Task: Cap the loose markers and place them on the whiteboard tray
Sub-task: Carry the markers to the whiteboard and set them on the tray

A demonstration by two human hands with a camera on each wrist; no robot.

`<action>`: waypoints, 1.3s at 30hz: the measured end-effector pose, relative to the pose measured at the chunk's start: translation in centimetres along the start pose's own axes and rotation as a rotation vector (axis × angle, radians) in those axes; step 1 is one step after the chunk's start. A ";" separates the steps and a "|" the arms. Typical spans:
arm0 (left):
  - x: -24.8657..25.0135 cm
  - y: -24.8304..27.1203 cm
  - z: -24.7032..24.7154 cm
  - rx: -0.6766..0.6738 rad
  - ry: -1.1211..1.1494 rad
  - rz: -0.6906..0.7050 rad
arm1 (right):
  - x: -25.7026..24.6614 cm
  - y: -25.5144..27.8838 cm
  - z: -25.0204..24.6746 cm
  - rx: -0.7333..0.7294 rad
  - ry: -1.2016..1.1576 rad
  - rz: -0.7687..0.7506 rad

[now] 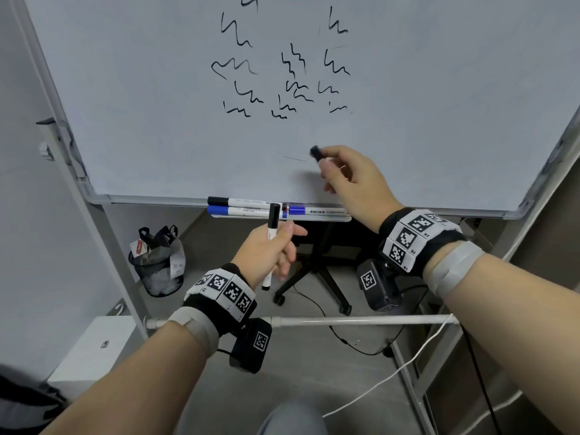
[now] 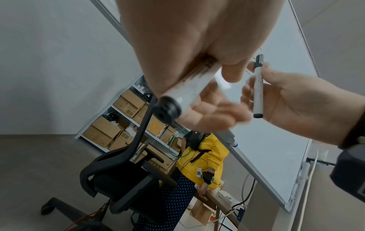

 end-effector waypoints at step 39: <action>0.6 -0.4 -0.3 0.092 -0.021 0.088 | 2.6 1.5 2.7 -0.120 0.183 0.087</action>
Point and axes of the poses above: each hand's wrist, its own y-axis away from the middle knuckle, its own z-axis out of the palm, x = y × z, the point moved 5 cm from there along -y, towards the middle knuckle, and after that the axes turned 5 degrees about y, right-handed, at the moved point
